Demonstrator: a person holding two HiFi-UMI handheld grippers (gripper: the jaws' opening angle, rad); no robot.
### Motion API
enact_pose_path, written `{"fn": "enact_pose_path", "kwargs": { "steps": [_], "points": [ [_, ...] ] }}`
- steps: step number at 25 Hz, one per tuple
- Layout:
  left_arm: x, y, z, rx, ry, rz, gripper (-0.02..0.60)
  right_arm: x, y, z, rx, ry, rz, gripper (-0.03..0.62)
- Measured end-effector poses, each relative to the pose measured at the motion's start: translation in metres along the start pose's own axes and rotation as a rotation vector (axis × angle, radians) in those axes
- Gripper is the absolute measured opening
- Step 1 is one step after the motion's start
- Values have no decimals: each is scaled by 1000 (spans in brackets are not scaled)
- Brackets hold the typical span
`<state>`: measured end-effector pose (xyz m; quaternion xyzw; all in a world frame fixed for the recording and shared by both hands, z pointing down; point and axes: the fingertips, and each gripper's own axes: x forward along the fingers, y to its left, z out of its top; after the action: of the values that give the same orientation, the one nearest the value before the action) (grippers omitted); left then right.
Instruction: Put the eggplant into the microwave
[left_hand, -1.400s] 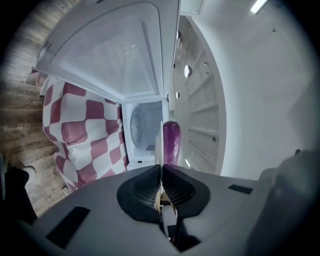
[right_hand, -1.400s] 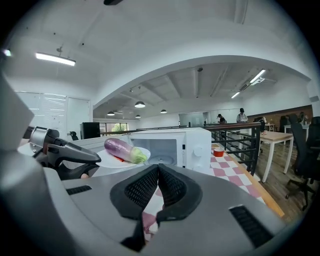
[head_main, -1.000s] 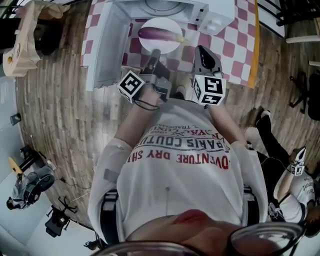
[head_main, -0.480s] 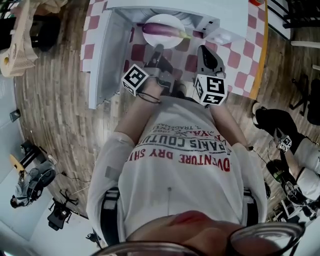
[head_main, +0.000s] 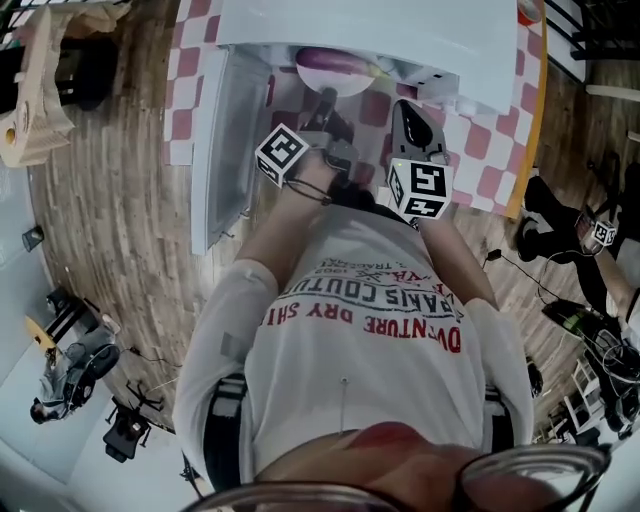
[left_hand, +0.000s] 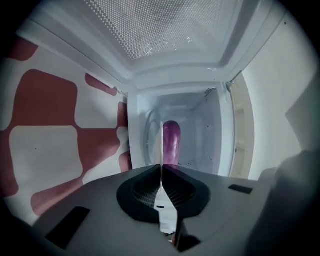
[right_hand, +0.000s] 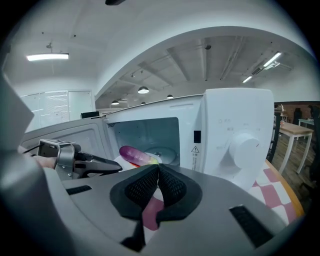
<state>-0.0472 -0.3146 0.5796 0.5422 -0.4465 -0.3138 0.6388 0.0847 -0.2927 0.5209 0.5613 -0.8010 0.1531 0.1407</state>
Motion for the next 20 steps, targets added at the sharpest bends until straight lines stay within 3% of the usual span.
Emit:
{"fn": "enact_pose_path", "kwargs": {
  "steps": [20],
  "points": [
    [52,19,17,-29,22,58,32,30,-5,-6,23,39,-11,26]
  ]
}}
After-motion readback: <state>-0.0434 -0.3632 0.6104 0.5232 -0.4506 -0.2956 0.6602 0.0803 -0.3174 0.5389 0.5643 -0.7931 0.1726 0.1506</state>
